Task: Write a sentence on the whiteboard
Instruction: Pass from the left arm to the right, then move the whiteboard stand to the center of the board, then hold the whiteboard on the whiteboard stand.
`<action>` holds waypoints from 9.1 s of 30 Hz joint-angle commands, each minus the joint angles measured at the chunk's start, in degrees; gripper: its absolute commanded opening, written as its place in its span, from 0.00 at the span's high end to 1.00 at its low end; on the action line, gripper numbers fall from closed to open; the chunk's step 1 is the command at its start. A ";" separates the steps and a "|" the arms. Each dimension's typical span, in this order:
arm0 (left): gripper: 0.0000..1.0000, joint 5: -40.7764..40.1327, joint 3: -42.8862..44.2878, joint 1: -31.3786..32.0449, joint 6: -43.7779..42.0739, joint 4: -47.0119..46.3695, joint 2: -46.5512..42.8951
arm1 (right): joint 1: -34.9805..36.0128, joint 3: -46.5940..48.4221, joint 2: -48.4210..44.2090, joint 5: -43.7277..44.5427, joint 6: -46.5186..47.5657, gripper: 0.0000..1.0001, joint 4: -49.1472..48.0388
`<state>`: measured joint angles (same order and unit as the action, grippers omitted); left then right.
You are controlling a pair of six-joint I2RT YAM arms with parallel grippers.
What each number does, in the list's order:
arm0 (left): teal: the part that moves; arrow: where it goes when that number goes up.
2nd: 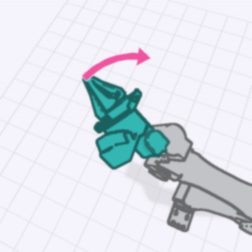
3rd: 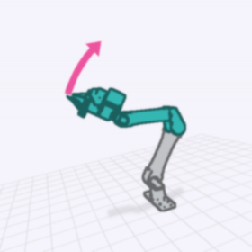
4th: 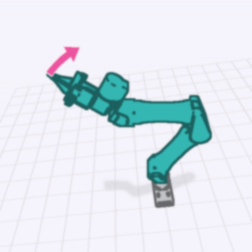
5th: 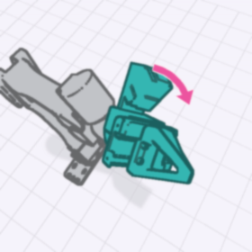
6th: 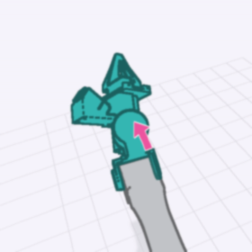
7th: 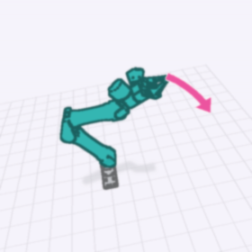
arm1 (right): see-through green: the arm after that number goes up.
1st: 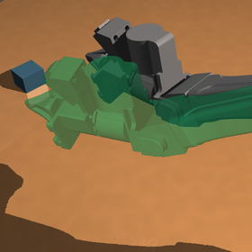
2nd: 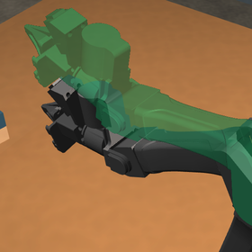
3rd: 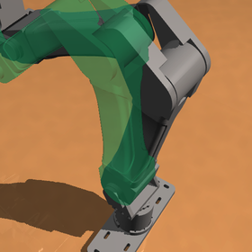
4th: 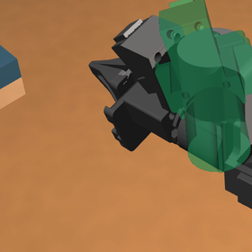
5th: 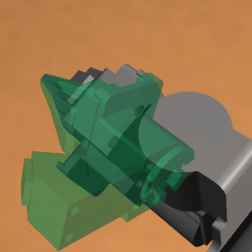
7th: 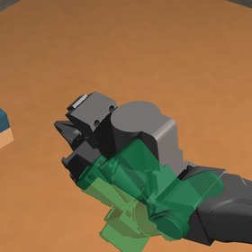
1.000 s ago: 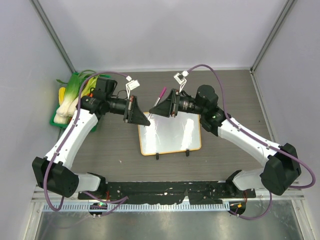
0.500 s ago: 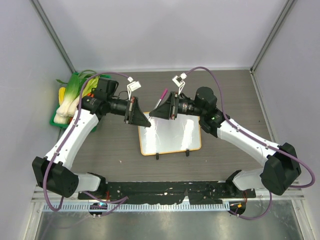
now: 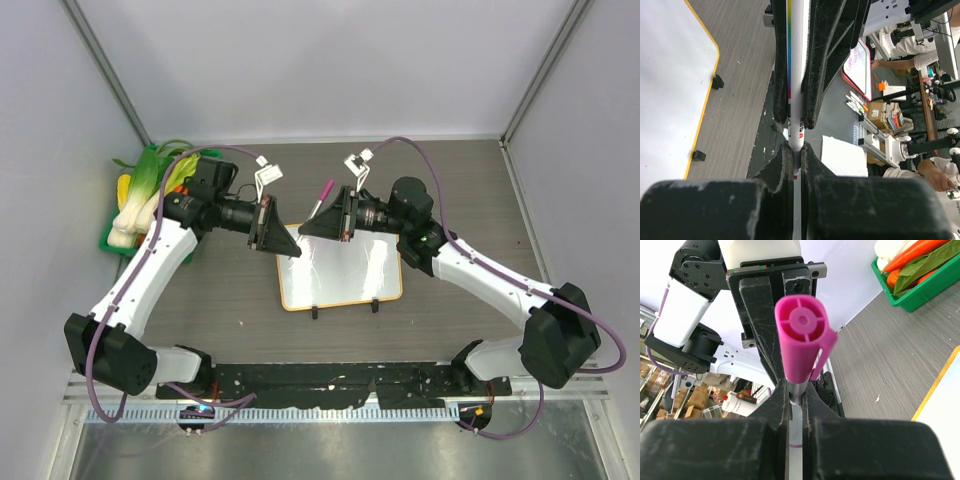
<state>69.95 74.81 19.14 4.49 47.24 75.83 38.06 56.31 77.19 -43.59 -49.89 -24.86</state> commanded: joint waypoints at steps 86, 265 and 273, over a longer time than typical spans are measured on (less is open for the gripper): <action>0.01 -44.99 -29.98 0.20 24.24 -15.34 -20.20 | 0.43 -23.71 -29.20 39.20 18.43 0.99 18.89; 0.04 -30.93 -56.70 -7.97 46.66 -54.80 -30.66 | -4.75 -22.83 -25.25 31.64 15.09 0.99 13.35; 0.06 -30.67 -56.70 -8.06 46.66 -55.51 -29.60 | -4.67 -22.48 -24.98 31.11 14.64 0.99 12.91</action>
<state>38.63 18.04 11.44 50.89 -5.04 46.13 33.52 32.18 52.12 -11.84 -34.63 -8.75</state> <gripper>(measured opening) 0.947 0.171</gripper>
